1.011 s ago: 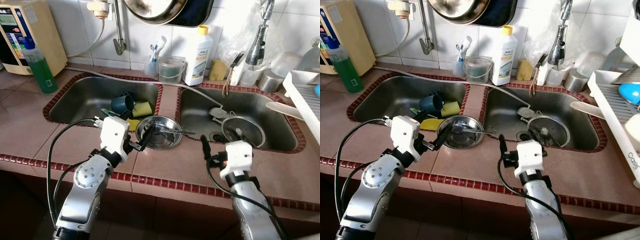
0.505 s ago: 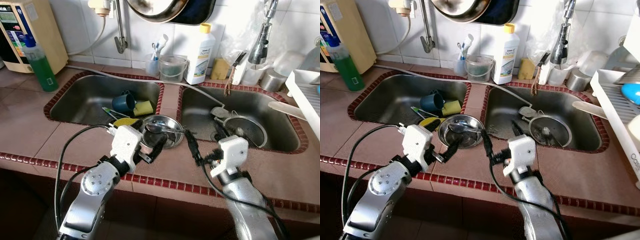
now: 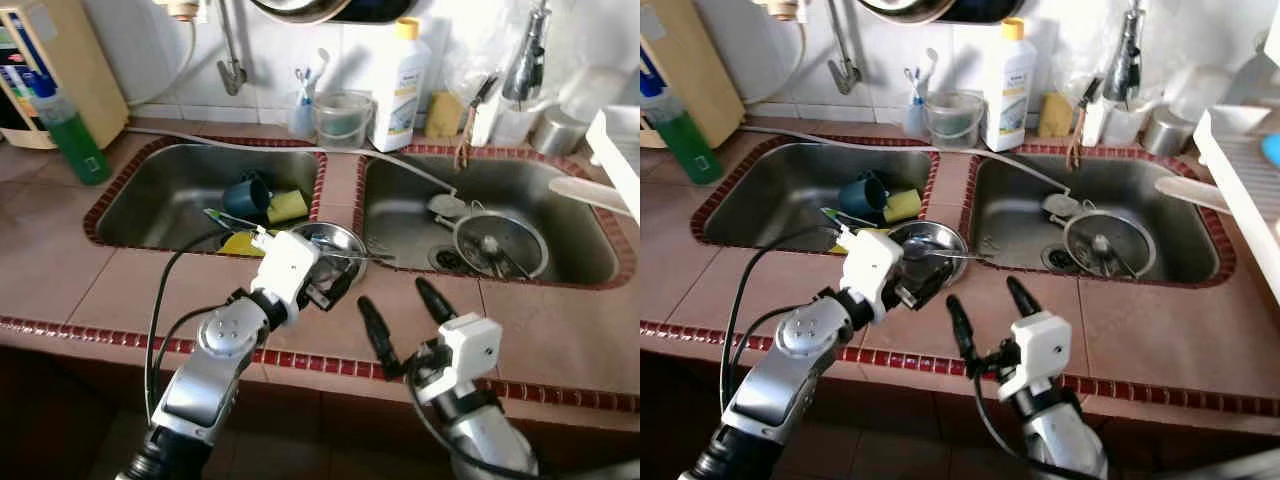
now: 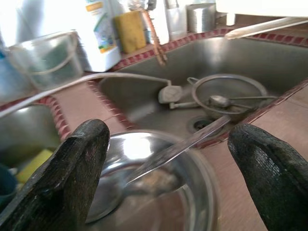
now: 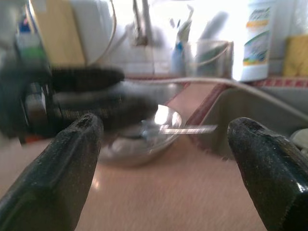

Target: Kitchen organization

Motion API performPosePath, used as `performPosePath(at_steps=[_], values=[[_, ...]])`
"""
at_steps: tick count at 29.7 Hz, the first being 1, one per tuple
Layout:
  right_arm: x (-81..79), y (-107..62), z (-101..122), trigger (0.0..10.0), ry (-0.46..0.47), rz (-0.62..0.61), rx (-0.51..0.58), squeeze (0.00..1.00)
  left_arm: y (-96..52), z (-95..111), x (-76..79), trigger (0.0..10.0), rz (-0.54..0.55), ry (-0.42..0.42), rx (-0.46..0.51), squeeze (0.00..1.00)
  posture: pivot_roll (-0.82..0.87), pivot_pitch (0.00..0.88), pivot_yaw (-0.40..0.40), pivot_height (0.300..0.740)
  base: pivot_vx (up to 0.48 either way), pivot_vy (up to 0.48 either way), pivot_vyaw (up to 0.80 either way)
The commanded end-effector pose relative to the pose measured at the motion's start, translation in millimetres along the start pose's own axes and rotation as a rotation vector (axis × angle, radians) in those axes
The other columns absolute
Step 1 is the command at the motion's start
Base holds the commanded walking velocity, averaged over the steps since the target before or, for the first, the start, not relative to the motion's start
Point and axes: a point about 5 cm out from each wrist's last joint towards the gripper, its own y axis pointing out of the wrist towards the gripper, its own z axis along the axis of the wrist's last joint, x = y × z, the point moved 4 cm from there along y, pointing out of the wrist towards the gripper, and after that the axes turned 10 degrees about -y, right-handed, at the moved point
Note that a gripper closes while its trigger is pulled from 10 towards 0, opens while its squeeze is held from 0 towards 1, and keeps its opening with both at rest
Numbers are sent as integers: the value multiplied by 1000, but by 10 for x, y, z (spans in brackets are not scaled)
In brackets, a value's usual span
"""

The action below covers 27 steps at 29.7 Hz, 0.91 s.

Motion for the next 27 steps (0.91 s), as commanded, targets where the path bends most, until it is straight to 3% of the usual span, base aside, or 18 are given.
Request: performPosePath(at_steps=[1, 7, 11, 20, 27], values=[[-5, 6, 96, 10000, 9, -14, 24, 0, 22, -26, -71, 10000, 37, 22, -24, 0, -301, 112, 93, 732, 0, 0, 0], [-25, 20, 184, 10000, 24, -27, 36, 0, 96, 37, -170, 10000, 101, 79, -10, 0, -303, 117, 98, 732, 0, 0, 0], [5, 41, 233, 10000, 33, -38, 46, 0, 106, 36, -214, 10000, 156, 166, -10, 0, -300, 120, 98, 732, 0, 0, 0], [1, 56, 377, 10000, 100, -44, 84, 0, 17, -24, -297, 10000, 189, 262, -25, 0, -290, 132, 95, 732, 0, 0, 0], [-32, -58, 327, 10000, 105, -16, 29, 0, -46, -30, -390, 10000, 175, 302, -28, 0, -287, 143, 92, 732, 0, 0, 0]])
